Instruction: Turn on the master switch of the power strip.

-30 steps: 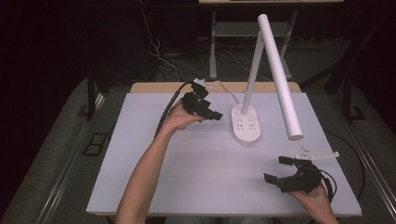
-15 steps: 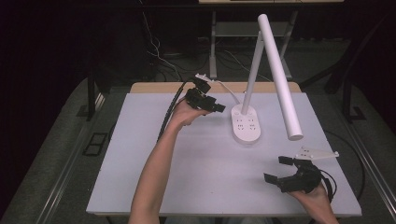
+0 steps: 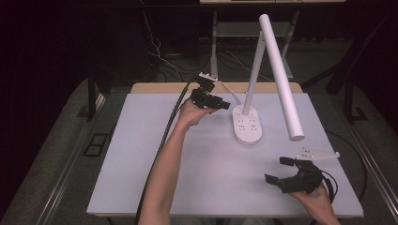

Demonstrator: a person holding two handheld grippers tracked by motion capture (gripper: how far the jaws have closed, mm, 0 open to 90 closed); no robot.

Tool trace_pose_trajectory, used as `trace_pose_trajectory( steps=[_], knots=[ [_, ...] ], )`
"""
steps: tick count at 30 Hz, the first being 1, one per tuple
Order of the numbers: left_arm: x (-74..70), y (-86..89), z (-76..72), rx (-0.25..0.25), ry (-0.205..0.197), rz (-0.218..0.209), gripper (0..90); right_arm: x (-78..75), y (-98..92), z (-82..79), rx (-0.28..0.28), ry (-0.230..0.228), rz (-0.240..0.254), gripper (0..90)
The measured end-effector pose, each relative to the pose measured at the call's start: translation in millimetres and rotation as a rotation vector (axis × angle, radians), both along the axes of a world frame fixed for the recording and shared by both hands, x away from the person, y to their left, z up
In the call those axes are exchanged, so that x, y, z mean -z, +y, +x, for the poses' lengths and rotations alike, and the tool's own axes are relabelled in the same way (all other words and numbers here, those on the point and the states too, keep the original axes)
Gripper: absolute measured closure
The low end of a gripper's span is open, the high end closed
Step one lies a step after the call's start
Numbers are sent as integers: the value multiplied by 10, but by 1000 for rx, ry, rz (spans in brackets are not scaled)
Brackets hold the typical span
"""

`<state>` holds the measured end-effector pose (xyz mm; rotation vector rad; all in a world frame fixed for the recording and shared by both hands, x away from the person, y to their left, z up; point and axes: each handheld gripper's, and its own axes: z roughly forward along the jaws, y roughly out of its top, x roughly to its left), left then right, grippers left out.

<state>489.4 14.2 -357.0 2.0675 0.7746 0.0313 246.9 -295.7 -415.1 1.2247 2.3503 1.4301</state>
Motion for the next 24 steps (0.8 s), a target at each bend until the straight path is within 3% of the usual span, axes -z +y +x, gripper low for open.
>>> trace_pose_trajectory(
  steps=[7,17,18,24],
  knots=[
    [71,-55,28,-34,8,1,592,5,1,5,-3,-2,-2,1],
    [226,-183,90,-91,53,-90,793,10,14,11,-10,3,-7,1],
    [246,-186,102,-88,53,-78,814,10,13,11,-10,4,-7,1],
    [369,-272,133,-138,92,-109,894,9,13,15,-13,4,-5,1]
  ],
)
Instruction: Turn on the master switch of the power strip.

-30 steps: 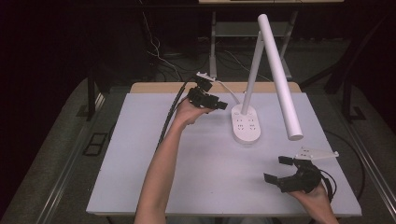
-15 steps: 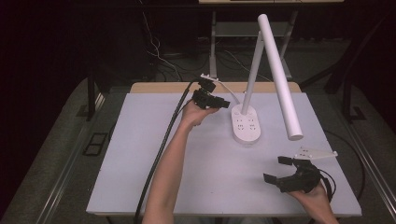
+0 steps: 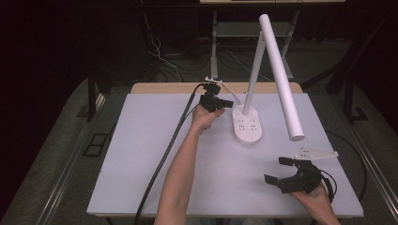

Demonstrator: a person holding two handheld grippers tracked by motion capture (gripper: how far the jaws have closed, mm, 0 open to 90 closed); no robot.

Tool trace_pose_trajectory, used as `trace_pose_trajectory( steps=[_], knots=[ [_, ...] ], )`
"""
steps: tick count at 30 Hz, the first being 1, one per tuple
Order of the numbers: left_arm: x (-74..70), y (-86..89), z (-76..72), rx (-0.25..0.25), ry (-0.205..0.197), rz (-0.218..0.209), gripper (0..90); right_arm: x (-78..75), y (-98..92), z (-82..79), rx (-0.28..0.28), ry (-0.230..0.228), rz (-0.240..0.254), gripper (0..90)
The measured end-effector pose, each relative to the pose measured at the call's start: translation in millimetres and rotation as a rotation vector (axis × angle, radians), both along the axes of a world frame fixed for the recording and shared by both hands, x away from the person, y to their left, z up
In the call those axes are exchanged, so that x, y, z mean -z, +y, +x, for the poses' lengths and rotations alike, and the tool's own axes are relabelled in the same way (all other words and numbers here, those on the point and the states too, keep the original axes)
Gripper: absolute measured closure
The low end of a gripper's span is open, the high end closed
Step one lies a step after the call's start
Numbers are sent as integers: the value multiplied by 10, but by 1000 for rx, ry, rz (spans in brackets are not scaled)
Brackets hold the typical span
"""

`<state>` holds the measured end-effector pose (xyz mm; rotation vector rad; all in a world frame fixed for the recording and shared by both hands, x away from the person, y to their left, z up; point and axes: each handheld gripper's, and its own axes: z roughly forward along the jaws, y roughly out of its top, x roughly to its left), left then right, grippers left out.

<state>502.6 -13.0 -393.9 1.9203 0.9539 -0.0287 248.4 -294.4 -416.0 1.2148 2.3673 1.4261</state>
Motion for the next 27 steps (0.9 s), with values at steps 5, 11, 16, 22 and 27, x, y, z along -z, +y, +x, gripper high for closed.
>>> trace_pose_trajectory(
  steps=[5,11,16,22,27],
  knots=[
    [83,-61,17,-19,13,-5,896,3,2,6,-3,-2,-2,1],
    [162,-103,37,-46,43,-17,897,3,1,6,-3,-3,-1,1],
    [215,-107,67,-72,62,-30,897,-1,-1,5,0,0,2,1],
    [294,-138,87,-92,73,-32,897,-1,-4,9,-4,2,3,1],
    [341,-189,87,-103,85,-35,897,-2,-4,10,-4,1,3,1]
  ],
)
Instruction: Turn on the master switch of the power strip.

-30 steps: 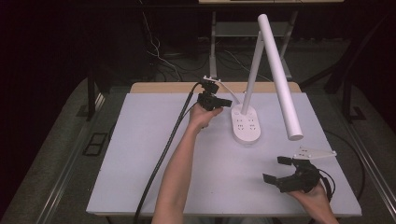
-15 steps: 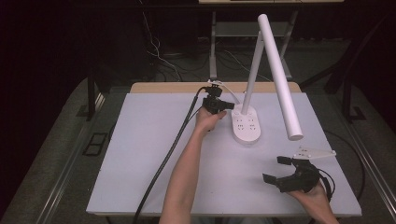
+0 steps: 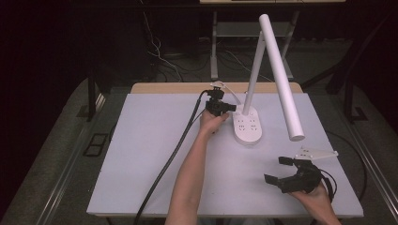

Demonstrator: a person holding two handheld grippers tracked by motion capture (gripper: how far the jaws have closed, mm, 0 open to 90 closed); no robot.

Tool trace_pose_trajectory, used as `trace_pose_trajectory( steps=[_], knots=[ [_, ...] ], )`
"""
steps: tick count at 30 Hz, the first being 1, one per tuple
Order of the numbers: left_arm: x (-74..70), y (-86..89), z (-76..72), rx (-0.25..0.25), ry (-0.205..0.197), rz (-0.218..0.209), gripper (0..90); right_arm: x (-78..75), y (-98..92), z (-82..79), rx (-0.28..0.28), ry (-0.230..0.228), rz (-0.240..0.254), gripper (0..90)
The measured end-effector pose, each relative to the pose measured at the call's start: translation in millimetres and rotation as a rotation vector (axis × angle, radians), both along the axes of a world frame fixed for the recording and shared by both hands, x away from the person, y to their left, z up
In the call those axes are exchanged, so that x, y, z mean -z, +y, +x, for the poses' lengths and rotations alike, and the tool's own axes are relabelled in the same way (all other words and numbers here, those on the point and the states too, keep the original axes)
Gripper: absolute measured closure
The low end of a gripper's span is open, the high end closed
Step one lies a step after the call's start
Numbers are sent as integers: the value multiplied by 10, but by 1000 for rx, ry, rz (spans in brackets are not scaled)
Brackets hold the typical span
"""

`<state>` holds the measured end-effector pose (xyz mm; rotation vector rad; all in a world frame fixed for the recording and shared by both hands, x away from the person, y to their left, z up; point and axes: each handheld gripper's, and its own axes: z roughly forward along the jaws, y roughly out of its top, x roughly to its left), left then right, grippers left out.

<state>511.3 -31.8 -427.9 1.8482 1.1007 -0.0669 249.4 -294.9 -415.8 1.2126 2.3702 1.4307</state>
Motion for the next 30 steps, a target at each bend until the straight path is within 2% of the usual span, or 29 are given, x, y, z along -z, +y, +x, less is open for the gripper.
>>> trace_pose_trajectory(
  steps=[2,7,10,15,17,18,22,23,26,30],
  knots=[
    [8,-19,-5,-6,7,-5,897,0,0,1,1,0,1,1],
    [6,-53,-10,10,-13,-9,897,1,0,3,-2,1,0,1],
    [17,-75,-8,23,-15,14,897,2,2,6,-4,1,0,1],
    [68,-119,-10,19,-11,36,897,2,0,8,-5,-1,0,1],
    [86,-114,-14,44,-19,48,897,3,-2,9,-5,-2,0,1],
    [91,-127,-20,35,-23,39,897,2,-3,7,-4,0,0,1],
    [72,-148,-36,65,-73,96,898,2,-4,7,-4,-5,-2,1],
    [76,-156,-38,69,-85,92,898,1,-5,7,-3,-5,-1,1],
    [72,-147,-35,99,-100,110,899,-4,-11,5,-1,-6,-3,1],
    [42,-145,-38,128,-111,159,900,-5,-15,6,1,-12,-1,1]
  ],
)
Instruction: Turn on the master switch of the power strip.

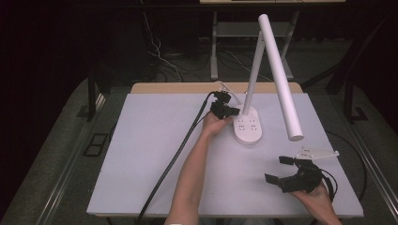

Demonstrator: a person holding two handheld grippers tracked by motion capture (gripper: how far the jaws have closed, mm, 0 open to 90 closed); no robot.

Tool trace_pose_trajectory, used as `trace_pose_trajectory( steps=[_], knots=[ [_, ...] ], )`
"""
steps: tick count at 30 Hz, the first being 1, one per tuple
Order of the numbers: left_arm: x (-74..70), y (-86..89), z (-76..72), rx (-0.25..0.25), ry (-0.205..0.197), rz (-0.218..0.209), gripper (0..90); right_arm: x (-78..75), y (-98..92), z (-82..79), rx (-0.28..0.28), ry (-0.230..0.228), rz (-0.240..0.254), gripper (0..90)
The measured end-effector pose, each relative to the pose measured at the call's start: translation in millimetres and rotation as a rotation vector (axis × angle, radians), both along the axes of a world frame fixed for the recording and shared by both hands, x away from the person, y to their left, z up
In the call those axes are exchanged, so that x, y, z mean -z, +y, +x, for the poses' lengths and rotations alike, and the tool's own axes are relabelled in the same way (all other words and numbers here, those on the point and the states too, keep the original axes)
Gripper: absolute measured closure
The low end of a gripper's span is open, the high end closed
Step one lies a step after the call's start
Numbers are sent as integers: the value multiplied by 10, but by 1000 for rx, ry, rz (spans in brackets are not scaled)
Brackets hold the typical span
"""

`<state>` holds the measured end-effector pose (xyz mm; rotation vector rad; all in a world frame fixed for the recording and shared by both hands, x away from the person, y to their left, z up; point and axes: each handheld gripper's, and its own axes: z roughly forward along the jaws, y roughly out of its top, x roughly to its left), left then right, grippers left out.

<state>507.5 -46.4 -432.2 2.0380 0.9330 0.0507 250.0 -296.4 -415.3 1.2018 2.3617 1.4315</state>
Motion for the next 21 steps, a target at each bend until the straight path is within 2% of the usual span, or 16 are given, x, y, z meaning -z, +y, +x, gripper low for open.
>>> trace_pose_trajectory(
  steps=[2,5,10,15,18,21],
  knots=[
    [-2,-3,9,6,4,9,900,0,1,0,0,-1,-1,1],
    [10,4,19,9,9,-3,900,0,2,2,-1,0,-5,1],
    [13,-4,46,-3,43,-17,900,-1,-3,3,2,-1,-5,1],
    [-13,-31,71,5,44,19,900,-7,-10,-2,8,-2,-4,0],
    [13,-9,84,-2,62,-16,900,-14,-25,-9,11,-3,-3,1],
    [-1,-34,73,7,44,20,900,-11,-37,2,16,1,2,1]
  ],
)
